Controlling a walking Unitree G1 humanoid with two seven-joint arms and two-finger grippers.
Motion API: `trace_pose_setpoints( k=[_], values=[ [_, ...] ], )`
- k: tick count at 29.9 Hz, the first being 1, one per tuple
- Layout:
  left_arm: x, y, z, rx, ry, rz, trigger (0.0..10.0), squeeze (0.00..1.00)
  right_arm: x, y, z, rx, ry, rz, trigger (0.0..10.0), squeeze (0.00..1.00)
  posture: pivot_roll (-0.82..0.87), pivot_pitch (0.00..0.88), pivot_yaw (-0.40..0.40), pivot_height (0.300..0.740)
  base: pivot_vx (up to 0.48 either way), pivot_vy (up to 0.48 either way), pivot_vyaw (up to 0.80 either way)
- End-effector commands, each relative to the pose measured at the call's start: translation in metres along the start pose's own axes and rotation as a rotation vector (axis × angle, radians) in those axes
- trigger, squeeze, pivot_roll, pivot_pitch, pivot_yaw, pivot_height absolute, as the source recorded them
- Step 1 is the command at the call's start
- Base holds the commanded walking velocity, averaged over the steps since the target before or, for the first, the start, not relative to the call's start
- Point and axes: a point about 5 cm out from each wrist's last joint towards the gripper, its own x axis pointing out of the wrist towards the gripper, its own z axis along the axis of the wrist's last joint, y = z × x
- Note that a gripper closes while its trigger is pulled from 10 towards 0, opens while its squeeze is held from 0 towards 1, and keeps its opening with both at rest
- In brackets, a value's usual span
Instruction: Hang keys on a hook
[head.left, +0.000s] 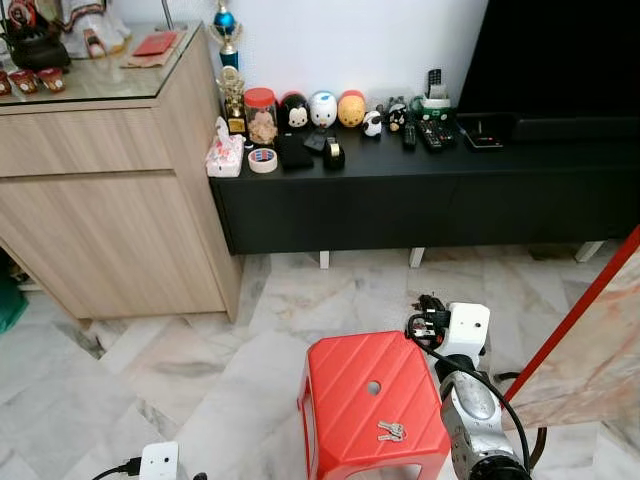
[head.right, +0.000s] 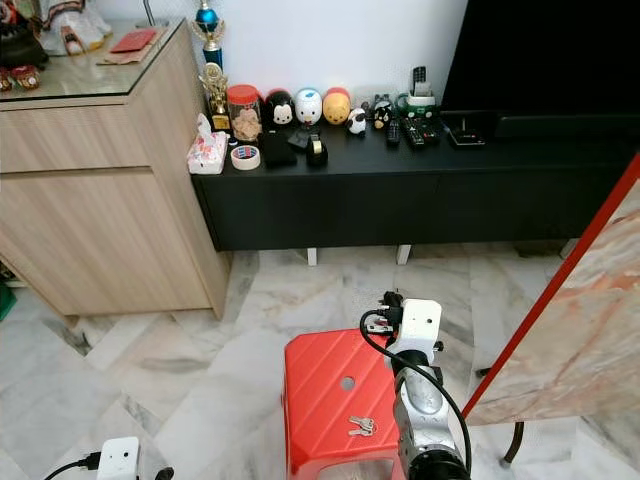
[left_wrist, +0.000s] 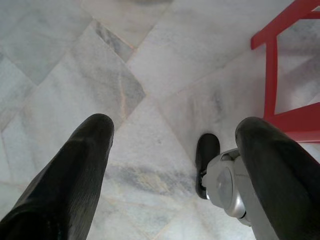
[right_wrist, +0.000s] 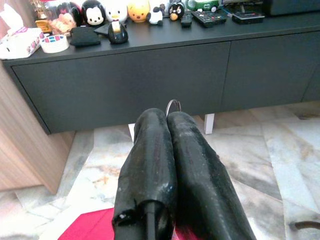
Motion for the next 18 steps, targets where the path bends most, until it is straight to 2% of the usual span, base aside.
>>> trace_pose_setpoints(
  k=[1, 8, 18],
  values=[
    [-0.0009, -0.0012, -0.0054, -0.001, 0.030, -0.007, 10.0, 0.00, 0.0033, 0.0027, 0.0057, 0.000, -0.020, 0.004, 10.0, 0.00, 0.04, 0.000, 0.012, 0.740, 0.000, 0.000, 0.00],
    [-0.0015, -0.0046, -0.0070, -0.014, 0.029, -0.012, 10.0, 0.00, 0.0055, 0.0038, 0.0092, 0.005, -0.031, 0.001, 10.0, 0.00, 0.03, 0.005, 0.011, 0.740, 0.000, 0.000, 0.00],
    [-0.0017, -0.0032, -0.0073, -0.021, 0.028, -0.011, 10.0, 0.00, 0.0033, 0.0113, 0.0045, 0.016, -0.017, 0.012, 10.0, 0.00, 0.04, 0.029, 0.016, 0.740, -0.257, 0.000, 0.00]
  ],
)
